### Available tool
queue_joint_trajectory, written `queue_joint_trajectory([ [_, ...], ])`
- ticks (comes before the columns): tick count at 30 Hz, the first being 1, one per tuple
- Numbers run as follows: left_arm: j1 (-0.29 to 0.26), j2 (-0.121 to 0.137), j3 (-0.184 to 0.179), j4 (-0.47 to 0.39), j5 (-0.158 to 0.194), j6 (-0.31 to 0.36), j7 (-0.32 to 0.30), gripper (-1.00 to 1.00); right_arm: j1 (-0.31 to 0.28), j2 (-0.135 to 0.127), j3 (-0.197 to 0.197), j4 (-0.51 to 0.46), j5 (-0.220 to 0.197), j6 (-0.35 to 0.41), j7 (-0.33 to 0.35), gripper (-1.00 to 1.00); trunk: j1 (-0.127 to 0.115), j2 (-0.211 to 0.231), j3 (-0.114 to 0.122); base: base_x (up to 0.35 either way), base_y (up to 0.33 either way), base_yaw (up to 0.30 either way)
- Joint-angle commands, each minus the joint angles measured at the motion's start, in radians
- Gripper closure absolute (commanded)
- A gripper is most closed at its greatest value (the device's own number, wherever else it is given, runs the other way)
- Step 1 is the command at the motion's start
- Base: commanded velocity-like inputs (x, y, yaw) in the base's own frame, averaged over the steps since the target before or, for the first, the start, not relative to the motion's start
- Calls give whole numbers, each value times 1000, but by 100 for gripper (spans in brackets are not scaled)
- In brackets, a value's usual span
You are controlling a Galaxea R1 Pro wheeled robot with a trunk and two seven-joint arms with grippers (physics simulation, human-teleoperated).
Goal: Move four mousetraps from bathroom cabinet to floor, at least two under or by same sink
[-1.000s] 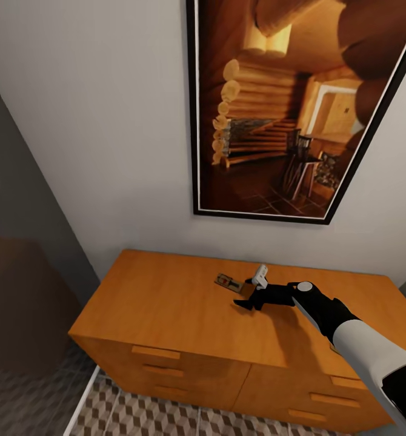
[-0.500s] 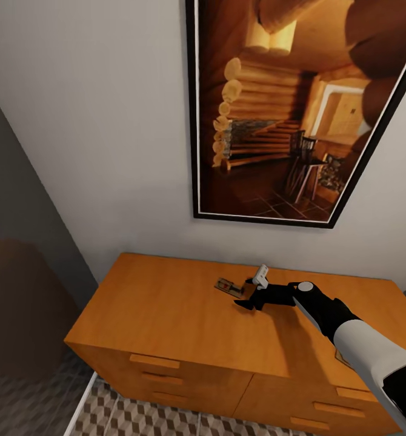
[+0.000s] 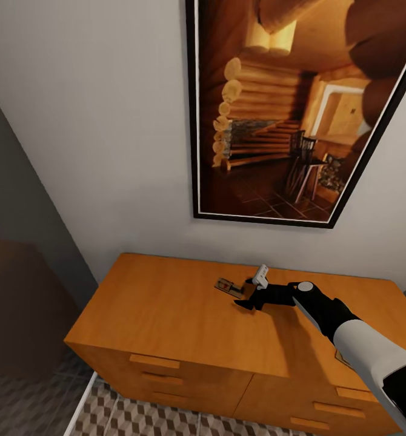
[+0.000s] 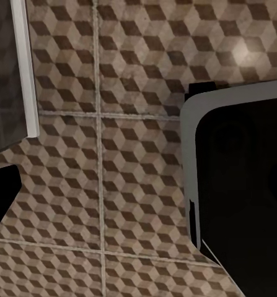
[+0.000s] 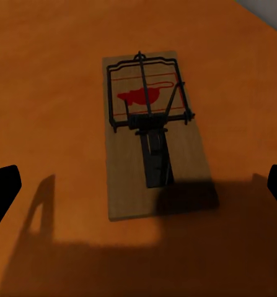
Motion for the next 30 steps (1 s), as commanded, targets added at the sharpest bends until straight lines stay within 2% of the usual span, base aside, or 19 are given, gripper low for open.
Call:
queue_joint_trajectory([
  [1,-1,-1,-9,3,7,-6,-1,-100,-2,-1,8,1,-10,-4,-1,-100,1,-2,-2,0,0,0],
  [30,-1,-1,-8,3,7,-6,-1,-100,-2,0,8,2,-8,-4,-3,-100,1,-2,-2,7,0,0],
])
